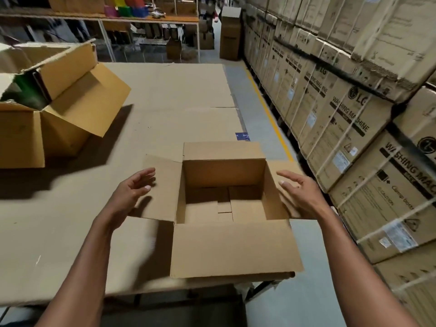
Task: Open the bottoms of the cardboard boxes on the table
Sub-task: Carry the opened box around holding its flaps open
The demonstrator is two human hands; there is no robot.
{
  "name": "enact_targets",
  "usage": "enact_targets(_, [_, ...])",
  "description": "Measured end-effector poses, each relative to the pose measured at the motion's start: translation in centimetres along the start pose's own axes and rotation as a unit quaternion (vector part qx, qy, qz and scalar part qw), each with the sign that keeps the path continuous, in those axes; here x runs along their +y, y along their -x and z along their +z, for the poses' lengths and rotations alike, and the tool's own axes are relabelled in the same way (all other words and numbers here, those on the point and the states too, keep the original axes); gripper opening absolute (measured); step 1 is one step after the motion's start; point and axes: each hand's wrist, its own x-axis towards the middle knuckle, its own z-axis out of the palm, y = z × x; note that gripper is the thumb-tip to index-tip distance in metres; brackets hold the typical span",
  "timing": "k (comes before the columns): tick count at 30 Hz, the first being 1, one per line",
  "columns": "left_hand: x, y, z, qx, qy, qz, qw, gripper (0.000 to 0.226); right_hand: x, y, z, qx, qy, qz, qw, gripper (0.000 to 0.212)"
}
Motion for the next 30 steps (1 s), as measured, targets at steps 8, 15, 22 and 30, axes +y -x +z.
enact_targets(8, [2.3, 0.1, 0.9, 0.020, -0.054, 0.005, 0.998, 0.053, 5.3, -1.7, -3.0, -0.095, -0.105, 0.068, 0.988, 0.038])
enact_targets(15, [4.7, -0.3, 1.8, 0.005, -0.102, 0.024, 0.994, 0.048, 4.5, -2.2, -4.9, -0.060, -0.164, 0.025, 0.984, 0.049])
enact_targets(22, [6.1, -0.9, 2.8, -0.005, -0.187, 0.040, 0.982, 0.053, 1.3, -2.6, -6.4, -0.080, -0.109, -0.006, 0.991, 0.043])
enact_targets(30, [6.5, -1.2, 3.9, 0.018, -0.269, -0.003, 0.963, 0.067, -1.2, -2.0, -4.8, -0.041, 0.013, 0.006, 0.999, 0.046])
